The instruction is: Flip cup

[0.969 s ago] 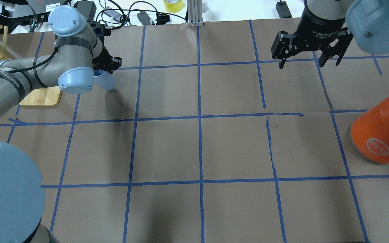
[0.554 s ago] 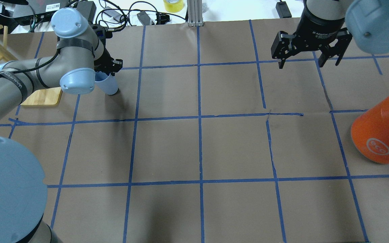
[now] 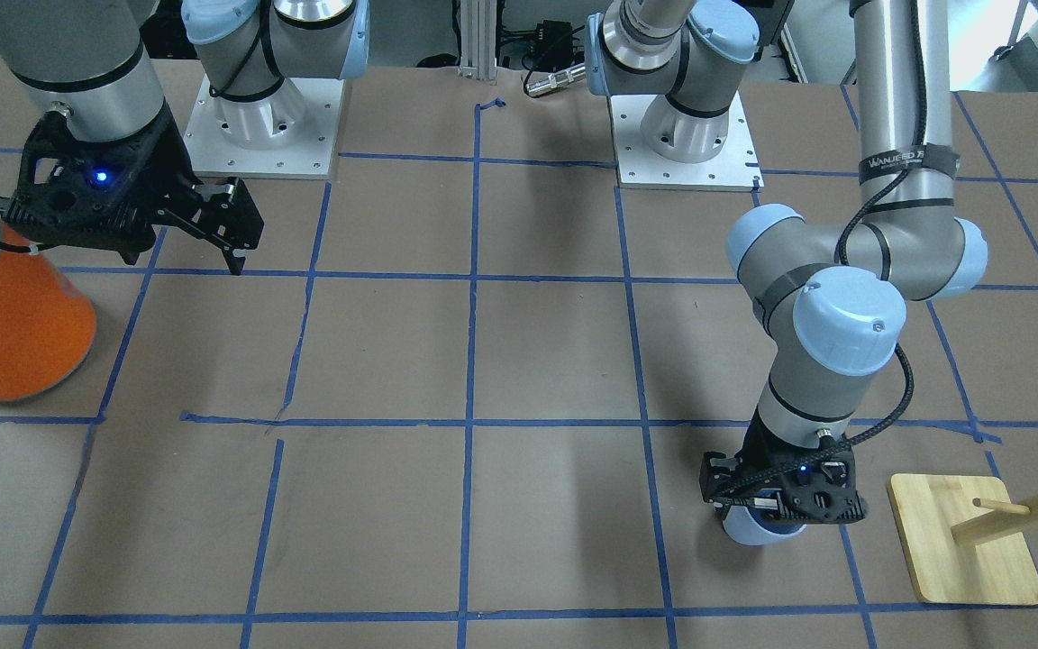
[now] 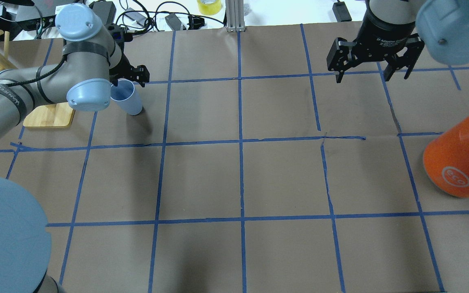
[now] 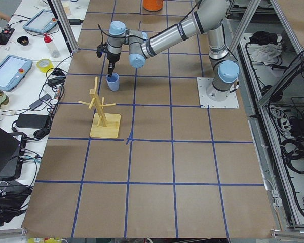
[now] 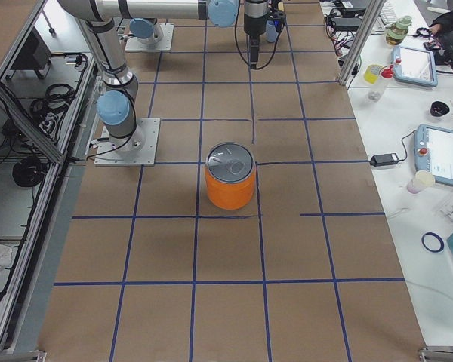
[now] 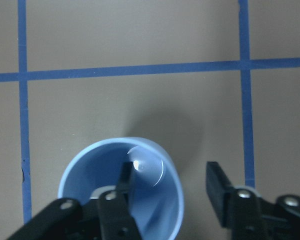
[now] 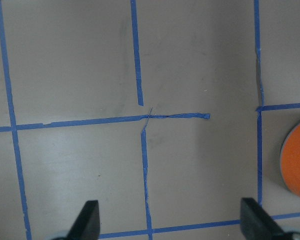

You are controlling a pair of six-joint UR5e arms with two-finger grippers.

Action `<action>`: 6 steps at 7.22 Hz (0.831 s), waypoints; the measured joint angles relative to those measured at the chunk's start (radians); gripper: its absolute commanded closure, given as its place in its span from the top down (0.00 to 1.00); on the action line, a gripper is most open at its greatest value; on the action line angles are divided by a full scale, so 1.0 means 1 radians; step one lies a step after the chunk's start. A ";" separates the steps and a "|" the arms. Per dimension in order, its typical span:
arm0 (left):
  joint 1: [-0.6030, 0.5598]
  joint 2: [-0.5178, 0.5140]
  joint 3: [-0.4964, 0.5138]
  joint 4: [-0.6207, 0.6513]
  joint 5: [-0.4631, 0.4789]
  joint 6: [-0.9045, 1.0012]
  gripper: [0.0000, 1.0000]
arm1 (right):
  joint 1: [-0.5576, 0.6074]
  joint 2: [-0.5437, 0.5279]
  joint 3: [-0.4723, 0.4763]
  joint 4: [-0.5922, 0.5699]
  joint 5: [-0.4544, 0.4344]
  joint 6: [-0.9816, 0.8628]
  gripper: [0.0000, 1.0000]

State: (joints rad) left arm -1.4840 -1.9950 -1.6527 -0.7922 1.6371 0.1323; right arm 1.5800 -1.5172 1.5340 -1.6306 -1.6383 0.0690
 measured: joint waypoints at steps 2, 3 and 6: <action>-0.010 0.089 0.075 -0.261 0.011 -0.003 0.92 | 0.000 -0.001 -0.001 0.000 0.000 0.000 1.00; -0.024 0.153 0.130 -0.442 -0.013 -0.018 0.96 | 0.000 -0.002 -0.002 0.000 0.000 0.000 1.00; -0.078 0.330 0.201 -0.680 -0.061 -0.085 0.99 | 0.000 -0.003 -0.002 0.000 -0.001 0.000 1.00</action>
State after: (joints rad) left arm -1.5619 -1.6647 -1.4521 -1.4726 1.5766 0.0477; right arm 1.5800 -1.5199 1.5322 -1.6306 -1.6395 0.0690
